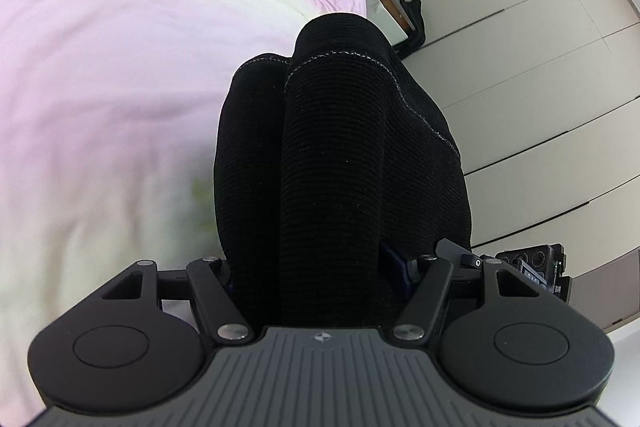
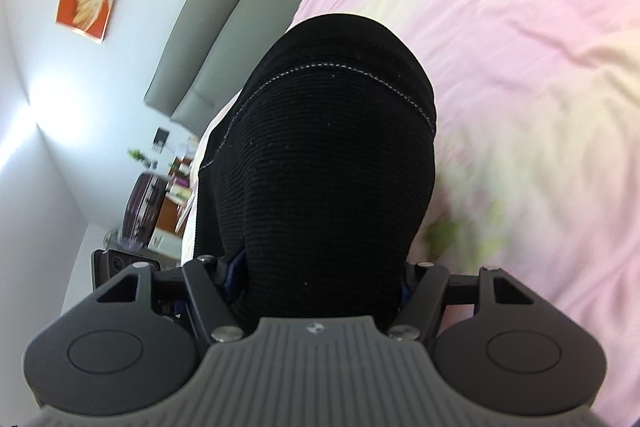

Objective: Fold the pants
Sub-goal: 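Lift the pants with both grippers and fold them over onto themselves, then lower the folded pants onto the bed and open both grippers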

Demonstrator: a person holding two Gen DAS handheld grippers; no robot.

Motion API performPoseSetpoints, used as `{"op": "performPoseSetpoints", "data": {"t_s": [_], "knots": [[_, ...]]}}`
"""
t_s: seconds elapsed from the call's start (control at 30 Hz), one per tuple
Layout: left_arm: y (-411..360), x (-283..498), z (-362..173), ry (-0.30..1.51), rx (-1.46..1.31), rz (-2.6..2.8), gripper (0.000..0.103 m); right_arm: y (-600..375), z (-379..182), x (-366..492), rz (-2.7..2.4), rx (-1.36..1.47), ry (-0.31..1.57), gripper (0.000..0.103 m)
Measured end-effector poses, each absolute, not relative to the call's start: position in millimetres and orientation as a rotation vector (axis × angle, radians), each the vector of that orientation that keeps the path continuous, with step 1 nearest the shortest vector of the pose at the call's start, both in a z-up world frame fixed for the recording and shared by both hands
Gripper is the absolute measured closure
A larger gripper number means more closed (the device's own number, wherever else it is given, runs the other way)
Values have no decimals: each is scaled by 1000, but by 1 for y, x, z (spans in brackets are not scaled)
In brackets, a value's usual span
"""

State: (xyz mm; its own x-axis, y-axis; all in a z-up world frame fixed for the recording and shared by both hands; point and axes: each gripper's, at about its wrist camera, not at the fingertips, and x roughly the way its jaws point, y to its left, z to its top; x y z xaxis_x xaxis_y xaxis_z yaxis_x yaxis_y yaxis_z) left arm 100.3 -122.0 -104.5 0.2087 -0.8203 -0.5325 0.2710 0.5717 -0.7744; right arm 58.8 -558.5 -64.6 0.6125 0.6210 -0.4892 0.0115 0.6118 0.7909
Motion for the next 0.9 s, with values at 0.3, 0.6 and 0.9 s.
{"op": "performPoseSetpoints", "data": {"t_s": [0.3,0.6,0.9], "knots": [[-227,191,-133,1185,-535,-912,28,-684,-97,107,290,910,778,40],[-264,226,-183,1246,-497,-907,21,-726,-174,121,242,1021,748,30],[-248,206,-175,1218,-478,-899,18,-731,-186,40,182,1179,708,31]]}}
